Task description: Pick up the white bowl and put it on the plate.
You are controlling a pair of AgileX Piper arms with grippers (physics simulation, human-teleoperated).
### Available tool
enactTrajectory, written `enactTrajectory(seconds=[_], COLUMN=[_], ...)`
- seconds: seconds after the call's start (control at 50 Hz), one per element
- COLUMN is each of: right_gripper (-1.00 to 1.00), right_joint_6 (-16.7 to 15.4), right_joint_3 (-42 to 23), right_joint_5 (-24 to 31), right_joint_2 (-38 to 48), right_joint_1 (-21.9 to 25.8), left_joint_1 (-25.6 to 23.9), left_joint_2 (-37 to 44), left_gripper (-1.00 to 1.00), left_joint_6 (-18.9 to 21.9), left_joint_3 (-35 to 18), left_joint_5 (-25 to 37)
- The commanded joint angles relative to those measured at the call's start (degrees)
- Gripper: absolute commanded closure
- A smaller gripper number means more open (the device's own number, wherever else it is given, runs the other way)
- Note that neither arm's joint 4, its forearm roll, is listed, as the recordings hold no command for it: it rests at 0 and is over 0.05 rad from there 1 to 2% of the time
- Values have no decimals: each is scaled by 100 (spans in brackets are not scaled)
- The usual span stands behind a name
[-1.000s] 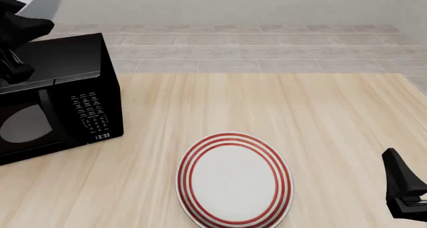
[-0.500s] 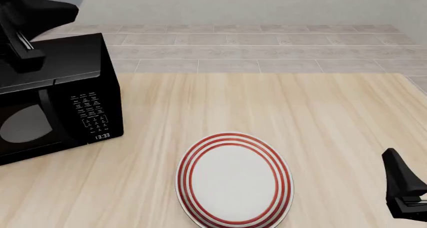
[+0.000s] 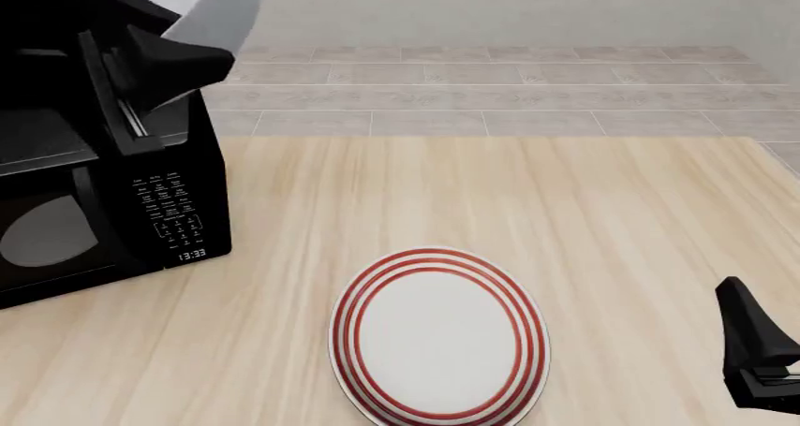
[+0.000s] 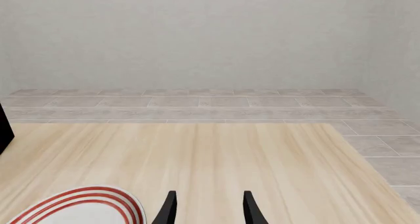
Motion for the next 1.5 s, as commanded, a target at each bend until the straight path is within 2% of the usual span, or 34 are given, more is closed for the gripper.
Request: enactTrajectory(seconds=[0.02, 0.46, 0.92, 1.5], right_gripper=[-100, -100, -100, -100], right_joint_6=[-3, -2, -2, -3], right_joint_3=[-1, -1, -1, -1], right_joint_5=[-6, -6, -7, -6], right_joint_2=[7, 7, 9, 7], right_joint_1=[2, 2, 3, 3], left_joint_1=[-405, -1181, -1580, -1940], left_joint_2=[102, 506, 966, 1292], left_gripper=[100, 100, 100, 100], left_joint_6=[58, 98, 44, -262], left_joint_3=[321, 562, 1027, 1254], left_joint_5=[-324, -742, -1293, -1616])
